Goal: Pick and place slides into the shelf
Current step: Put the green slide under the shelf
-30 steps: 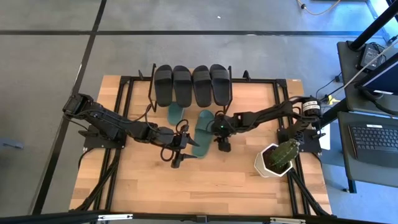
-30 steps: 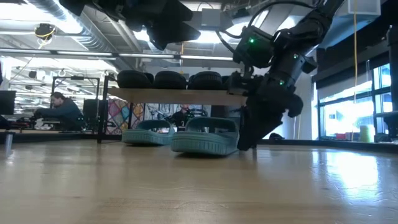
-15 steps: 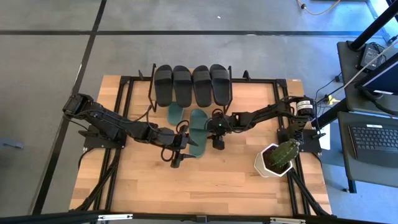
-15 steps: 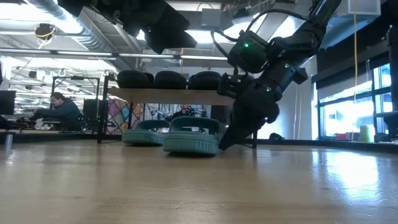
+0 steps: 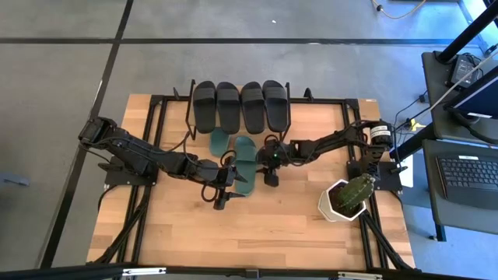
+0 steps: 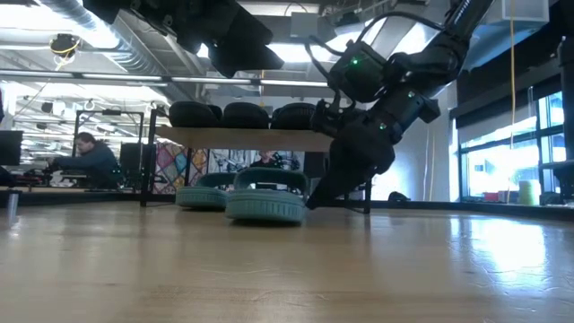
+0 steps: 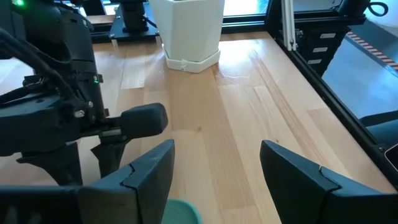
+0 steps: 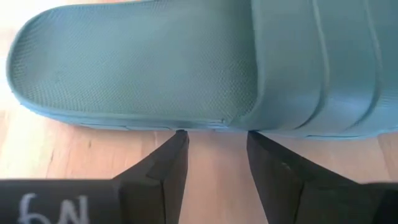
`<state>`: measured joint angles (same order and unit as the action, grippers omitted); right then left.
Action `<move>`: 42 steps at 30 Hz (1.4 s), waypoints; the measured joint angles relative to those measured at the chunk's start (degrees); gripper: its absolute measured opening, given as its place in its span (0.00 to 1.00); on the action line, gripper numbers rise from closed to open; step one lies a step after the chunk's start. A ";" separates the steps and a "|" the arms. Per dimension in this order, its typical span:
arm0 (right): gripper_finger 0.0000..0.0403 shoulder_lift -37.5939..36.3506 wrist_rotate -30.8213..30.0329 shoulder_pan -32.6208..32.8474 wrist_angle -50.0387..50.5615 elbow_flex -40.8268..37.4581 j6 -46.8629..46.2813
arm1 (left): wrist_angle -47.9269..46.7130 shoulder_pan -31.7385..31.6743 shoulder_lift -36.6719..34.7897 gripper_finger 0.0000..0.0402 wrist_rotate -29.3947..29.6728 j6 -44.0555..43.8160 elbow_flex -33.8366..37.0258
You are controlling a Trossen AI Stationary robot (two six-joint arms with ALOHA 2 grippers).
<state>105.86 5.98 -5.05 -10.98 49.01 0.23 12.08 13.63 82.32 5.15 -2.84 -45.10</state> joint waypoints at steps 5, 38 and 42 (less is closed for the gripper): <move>0.41 -0.72 0.04 0.02 1.09 -0.02 0.13 | -0.19 0.01 0.00 0.57 -0.05 -0.06 0.00; 0.41 -49.79 -0.02 0.63 1.75 -23.86 -3.10 | 8.48 7.09 17.42 0.57 -4.19 -12.89 0.00; 0.41 -49.94 -0.01 0.63 -1.69 -26.58 -4.48 | 8.76 7.93 20.15 0.57 0.07 -16.50 0.00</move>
<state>55.92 5.98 -4.43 -12.67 22.44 -4.25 20.84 21.56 102.47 5.21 -19.33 -45.10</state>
